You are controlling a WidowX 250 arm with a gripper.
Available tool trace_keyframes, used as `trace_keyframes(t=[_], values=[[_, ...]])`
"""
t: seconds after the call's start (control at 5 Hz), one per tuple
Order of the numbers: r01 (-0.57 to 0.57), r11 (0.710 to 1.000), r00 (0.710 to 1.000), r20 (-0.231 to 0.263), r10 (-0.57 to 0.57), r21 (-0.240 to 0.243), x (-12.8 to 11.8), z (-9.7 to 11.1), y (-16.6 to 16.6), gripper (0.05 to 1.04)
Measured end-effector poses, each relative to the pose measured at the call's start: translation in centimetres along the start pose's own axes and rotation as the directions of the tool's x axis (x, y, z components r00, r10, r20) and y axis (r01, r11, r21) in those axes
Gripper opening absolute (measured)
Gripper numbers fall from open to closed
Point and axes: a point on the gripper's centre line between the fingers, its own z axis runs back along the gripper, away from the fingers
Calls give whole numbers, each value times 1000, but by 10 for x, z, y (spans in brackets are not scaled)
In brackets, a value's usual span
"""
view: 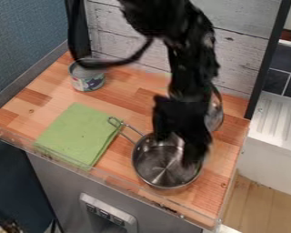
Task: Open the lid of the silver pot and move the silver pot left of the mat
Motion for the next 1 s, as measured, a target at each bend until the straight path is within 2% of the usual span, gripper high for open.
trace_keyframes(t=[0.4, 0.6, 0.8, 1.0], values=[[82, 996, 996, 23, -83, 20, -2, -7, -34, 1000], [79, 994, 994, 66, -84, 74, -4, 7, -36, 1000], [26, 992, 995, 98, -38, 124, -6, 22, -29, 1000], [13, 992, 995, 97, -25, 122, -8, 24, -29, 1000]])
